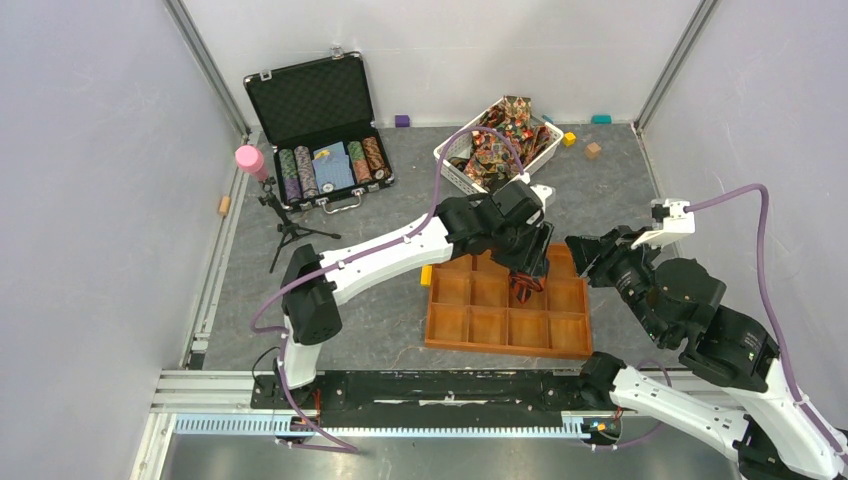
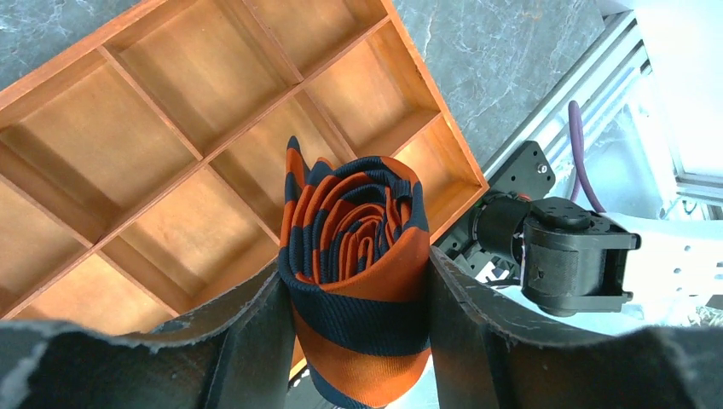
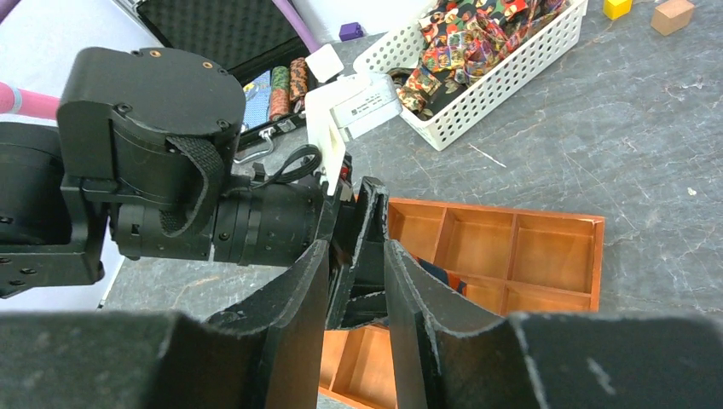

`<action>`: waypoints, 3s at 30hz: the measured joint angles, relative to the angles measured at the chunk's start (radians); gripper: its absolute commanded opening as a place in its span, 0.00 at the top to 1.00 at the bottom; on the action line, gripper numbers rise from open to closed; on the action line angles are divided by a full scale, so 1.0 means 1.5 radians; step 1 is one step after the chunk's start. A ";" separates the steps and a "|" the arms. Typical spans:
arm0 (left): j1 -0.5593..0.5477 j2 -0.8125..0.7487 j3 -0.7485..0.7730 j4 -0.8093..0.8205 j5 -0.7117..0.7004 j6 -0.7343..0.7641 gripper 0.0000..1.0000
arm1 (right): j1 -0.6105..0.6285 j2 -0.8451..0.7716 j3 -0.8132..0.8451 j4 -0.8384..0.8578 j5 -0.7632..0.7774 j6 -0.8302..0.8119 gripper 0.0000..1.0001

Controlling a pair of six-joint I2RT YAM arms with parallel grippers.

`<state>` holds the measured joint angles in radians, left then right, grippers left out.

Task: Roll the ties
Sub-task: Place the tie in the storage box.

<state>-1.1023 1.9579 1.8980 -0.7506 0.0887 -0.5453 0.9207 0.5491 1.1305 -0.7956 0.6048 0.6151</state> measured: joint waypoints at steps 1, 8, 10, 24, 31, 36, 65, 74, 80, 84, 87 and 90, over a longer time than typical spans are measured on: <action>0.000 0.000 -0.006 0.008 0.001 -0.002 0.41 | 0.000 0.000 0.000 0.000 0.002 0.001 0.64; 0.000 0.000 -0.076 0.054 0.000 -0.008 0.41 | 0.000 -0.001 -0.008 -0.001 0.006 0.006 0.63; 0.000 0.000 -0.097 0.061 -0.001 -0.012 0.40 | 0.000 -0.001 -0.011 -0.001 0.006 0.006 0.63; 0.006 -0.019 -0.233 0.119 -0.030 -0.042 0.41 | 0.000 0.001 -0.042 -0.010 0.016 0.013 0.62; 0.018 -0.052 -0.260 0.121 -0.054 -0.046 0.41 | 0.000 0.003 -0.045 -0.011 0.015 0.014 0.61; 0.024 -0.052 -0.254 0.106 -0.064 -0.045 0.41 | 0.000 0.003 -0.045 -0.011 0.014 0.014 0.61; 0.024 -0.001 -0.200 0.032 -0.094 -0.042 0.42 | 0.000 -0.006 -0.062 -0.010 0.014 0.017 0.59; 0.024 0.036 -0.200 0.032 -0.099 -0.042 0.42 | 0.000 -0.009 -0.066 -0.010 0.014 0.019 0.58; 0.024 0.048 -0.200 0.033 -0.101 -0.042 0.41 | 0.000 -0.018 -0.067 -0.010 0.014 0.019 0.58; 0.023 0.054 -0.193 0.028 -0.106 -0.042 0.38 | 0.000 -0.018 -0.067 -0.010 0.014 0.020 0.58; 0.022 0.059 -0.186 0.023 -0.109 -0.042 0.33 | 0.000 -0.019 -0.067 -0.010 0.014 0.022 0.57; 0.022 0.065 -0.180 0.017 -0.111 -0.042 0.29 | 0.000 -0.022 -0.068 -0.010 0.015 0.023 0.56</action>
<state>-1.0695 2.0548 1.6279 -0.7250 -0.0780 -0.6090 0.9207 0.5159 1.0286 -0.8112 0.6277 0.6498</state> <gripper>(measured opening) 0.671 0.430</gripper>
